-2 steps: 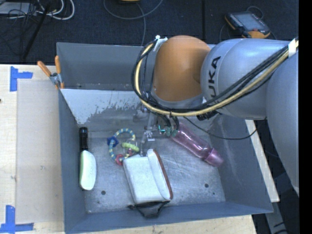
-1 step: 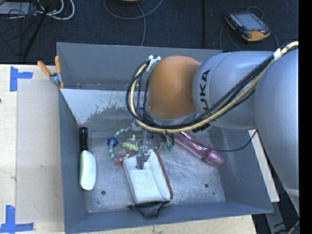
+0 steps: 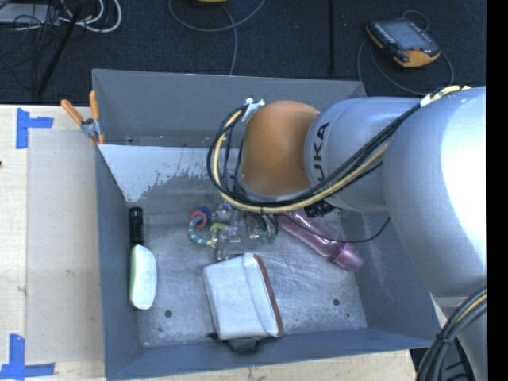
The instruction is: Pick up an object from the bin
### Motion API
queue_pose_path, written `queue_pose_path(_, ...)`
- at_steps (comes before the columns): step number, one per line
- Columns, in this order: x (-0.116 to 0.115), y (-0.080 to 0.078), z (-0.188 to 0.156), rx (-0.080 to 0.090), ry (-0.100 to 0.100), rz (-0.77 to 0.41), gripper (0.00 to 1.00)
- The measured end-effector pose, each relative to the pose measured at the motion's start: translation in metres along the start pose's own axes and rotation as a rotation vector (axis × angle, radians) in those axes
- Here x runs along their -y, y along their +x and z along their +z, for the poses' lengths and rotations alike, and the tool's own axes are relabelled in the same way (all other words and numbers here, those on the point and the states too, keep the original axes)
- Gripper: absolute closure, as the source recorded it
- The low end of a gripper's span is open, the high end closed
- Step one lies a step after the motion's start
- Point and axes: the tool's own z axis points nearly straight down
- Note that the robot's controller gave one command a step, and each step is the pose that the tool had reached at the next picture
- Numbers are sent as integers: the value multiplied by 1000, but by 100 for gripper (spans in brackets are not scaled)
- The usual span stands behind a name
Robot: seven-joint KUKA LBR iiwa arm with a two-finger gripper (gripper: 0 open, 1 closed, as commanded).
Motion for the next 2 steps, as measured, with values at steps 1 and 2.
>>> queue_pose_path(1, 0, 0, 0, 0, 0, 1, 100)
queue_pose_path(2, -8, 1, -49, -26, 12, 2, 100)
